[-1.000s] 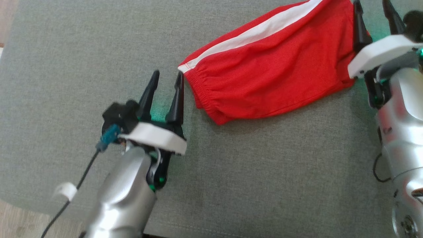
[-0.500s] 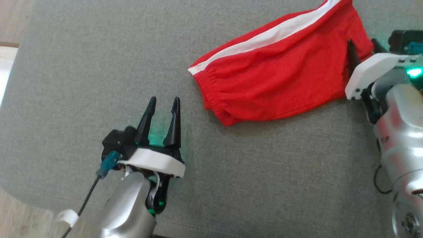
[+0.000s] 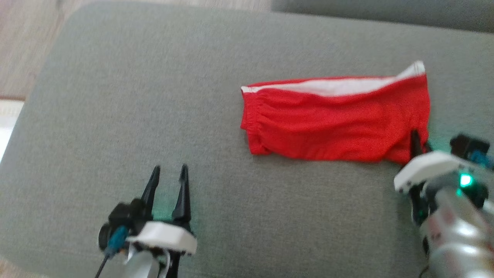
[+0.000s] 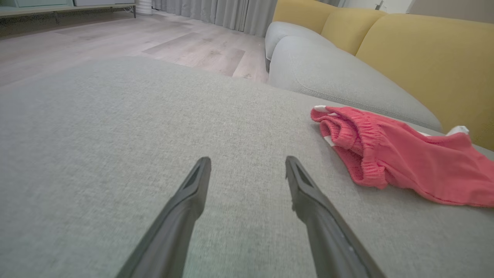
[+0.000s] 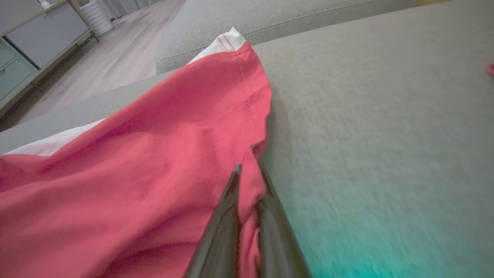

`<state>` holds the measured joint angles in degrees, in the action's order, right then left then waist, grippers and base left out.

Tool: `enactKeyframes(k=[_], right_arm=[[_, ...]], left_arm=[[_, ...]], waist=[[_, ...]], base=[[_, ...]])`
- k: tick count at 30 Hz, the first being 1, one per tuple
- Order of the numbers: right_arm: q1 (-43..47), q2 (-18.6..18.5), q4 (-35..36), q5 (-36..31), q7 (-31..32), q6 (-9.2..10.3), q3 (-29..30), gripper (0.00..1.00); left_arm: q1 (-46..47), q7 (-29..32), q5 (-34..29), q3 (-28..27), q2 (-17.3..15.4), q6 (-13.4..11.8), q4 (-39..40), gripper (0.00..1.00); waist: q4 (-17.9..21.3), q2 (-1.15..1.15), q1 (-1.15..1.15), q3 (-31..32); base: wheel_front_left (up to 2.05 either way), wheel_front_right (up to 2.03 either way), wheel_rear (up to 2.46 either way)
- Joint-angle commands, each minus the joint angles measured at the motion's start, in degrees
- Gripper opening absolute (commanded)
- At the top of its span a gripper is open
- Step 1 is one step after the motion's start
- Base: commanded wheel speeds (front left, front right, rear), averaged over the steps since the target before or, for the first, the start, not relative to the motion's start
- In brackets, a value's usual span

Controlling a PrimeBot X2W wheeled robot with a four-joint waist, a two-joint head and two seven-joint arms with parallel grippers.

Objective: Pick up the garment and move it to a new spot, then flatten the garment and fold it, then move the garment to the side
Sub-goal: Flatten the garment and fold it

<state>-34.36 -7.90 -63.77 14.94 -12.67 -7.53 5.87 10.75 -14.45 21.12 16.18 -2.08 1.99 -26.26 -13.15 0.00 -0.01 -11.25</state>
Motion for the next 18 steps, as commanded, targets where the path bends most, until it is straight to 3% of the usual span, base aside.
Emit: enactKeyframes(k=[1, 11, 18], right_arm=[[2.4, 0.8, 2.1, 1.6, -1.0, 0.04, -1.4, 0.00], [12.2, 0.9, 7.8, 6.7, -2.0, 0.04, -2.5, 0.00], [9.6, 1.2, 15.4, 5.3, -2.2, 0.04, -5.7, 0.00]], left_arm=[[-1.1, -0.5, -0.8, -2.8, -0.8, -0.1, 1.9, 1.00], [-8.3, -0.5, -1.5, -4.1, -0.8, 0.0, 4.1, 1.00], [-8.5, -0.5, -1.9, -3.5, -0.8, 0.1, 4.2, 1.00]], waist=[[2.2, 0.00, 0.01, 3.7], [3.0, 0.00, 0.01, 7.7], [1.8, 0.00, 0.01, 7.8]], base=[[0.00, 0.00, 0.00], [0.00, 0.00, 0.00], [0.00, 0.00, 0.00]])
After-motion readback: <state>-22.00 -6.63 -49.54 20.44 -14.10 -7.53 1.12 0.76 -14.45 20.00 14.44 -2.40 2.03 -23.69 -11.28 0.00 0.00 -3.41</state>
